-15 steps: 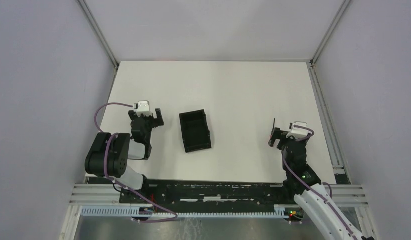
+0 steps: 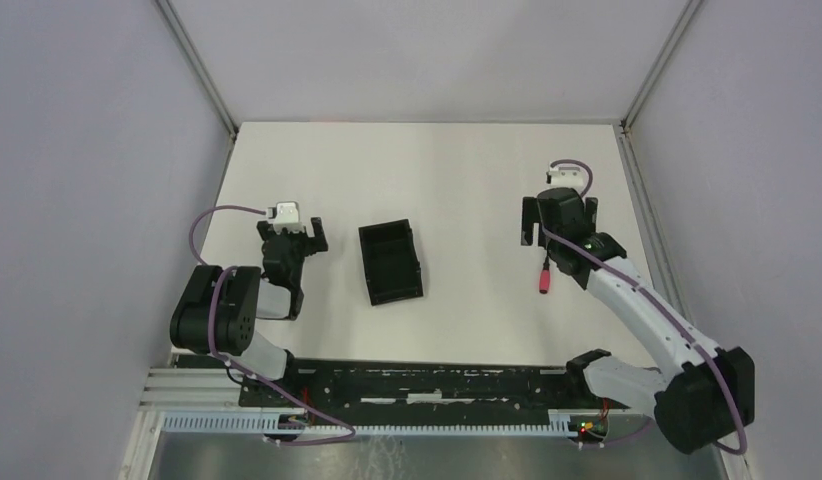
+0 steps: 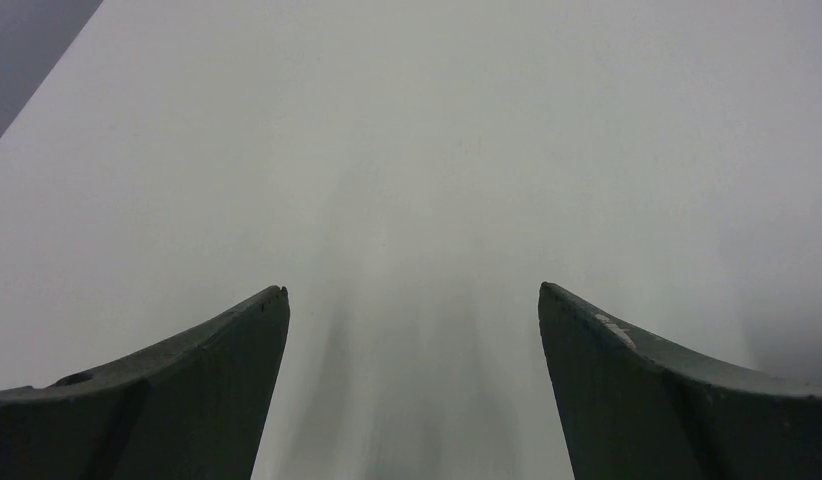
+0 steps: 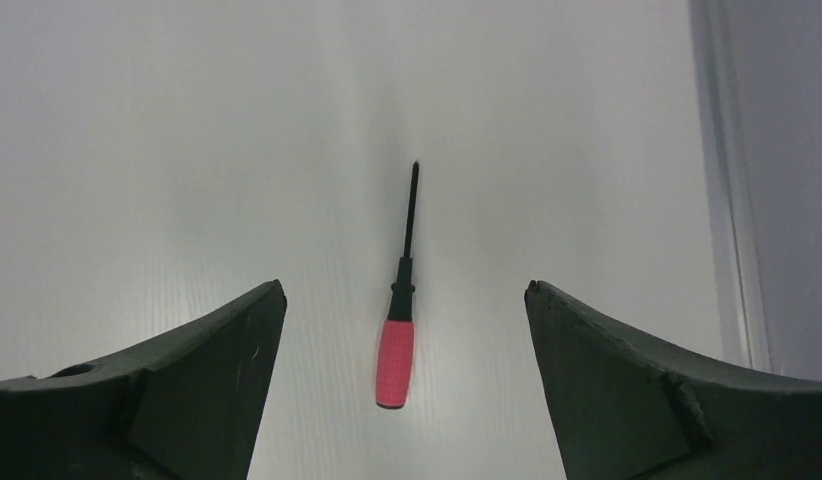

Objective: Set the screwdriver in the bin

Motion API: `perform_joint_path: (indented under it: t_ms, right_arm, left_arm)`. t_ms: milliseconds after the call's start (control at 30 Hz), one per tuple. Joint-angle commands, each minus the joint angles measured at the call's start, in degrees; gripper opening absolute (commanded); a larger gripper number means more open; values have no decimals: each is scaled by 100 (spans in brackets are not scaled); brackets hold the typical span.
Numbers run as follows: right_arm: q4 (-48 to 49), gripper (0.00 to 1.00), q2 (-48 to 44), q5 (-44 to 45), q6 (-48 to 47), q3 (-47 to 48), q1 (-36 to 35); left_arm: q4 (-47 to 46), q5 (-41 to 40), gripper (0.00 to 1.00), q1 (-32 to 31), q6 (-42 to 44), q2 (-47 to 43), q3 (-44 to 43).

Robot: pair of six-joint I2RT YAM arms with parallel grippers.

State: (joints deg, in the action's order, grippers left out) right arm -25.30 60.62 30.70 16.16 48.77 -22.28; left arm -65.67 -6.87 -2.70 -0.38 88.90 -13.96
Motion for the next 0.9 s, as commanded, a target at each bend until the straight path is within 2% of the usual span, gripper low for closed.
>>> perform_joint_path:
  t_ms: [0,67,167,367,467,533,600,667,867]
  right_arm:
    - [-809,96,636,-798,107,-73,235]
    - [-642,95,1000,-977,67,-201,409]
    - [-339,88,1493,-1364,-67,-365,697]
    - [211,69,2270,-1870,-197,-746,1005]
    - [382,50,2529,-2044,-298,-825,1086]
    - [374,33,2655,-2087,-358,-781,1127]
    - [210,12,2726,-2103,-416,-617,1163]
    - [-175,0,2682,-2098,-483,-253,1177]
    - [-1985,0,2645,-2487,-756,1611,1177]
  left_arm:
    - [-157,48,100,21,-85,-80,-25]
    - [-156,46,100,16,-91,-75,-28]
    - [-157,49,100,22,-91,-76,-28]
    - [-157,47,100,16,-87,-74,-27]
    - [-157,44,100,17,-87,-75,-28]
    - [-150,49,100,16,-86,-82,-27]
    - [-157,47,100,18,-86,-76,-27]
    - [-157,46,100,22,-86,-74,-22]
    - [-157,46,100,18,-85,-75,-28]
